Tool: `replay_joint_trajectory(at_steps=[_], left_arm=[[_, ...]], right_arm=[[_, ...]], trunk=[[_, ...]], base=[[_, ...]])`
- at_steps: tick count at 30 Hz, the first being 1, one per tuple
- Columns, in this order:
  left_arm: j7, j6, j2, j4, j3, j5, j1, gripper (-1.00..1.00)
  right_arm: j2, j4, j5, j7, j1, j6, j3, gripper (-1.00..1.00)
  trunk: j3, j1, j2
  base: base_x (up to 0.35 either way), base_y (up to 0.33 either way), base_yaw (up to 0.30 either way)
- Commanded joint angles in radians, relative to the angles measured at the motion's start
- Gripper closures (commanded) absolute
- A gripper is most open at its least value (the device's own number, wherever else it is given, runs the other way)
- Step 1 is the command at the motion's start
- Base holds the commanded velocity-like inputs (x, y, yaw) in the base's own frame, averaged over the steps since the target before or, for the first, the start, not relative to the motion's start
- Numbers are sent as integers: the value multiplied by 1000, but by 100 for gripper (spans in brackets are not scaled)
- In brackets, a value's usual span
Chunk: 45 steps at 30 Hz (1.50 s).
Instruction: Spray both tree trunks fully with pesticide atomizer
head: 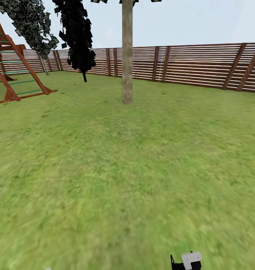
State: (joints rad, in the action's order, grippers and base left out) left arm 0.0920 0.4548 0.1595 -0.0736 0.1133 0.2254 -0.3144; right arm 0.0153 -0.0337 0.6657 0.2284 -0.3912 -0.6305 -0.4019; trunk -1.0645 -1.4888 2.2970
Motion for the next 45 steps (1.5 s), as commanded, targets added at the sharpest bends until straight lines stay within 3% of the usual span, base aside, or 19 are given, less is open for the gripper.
replay_joint_trajectory(at_steps=[1, 45], left_arm=[[0, 0, 0, 0, 0, 0, 0, 100], [0, 1, 0, 0, 0, 0, 0, 100]], right_arm=[[0, 0, 0, 0, 0, 0, 0, -100], [0, 0, 0, 0, 0, 0, 0, -100]], trunk=[[0, 0, 0], [0, 0, 0]], base=[[339, 0, 0], [340, 0, 0]])
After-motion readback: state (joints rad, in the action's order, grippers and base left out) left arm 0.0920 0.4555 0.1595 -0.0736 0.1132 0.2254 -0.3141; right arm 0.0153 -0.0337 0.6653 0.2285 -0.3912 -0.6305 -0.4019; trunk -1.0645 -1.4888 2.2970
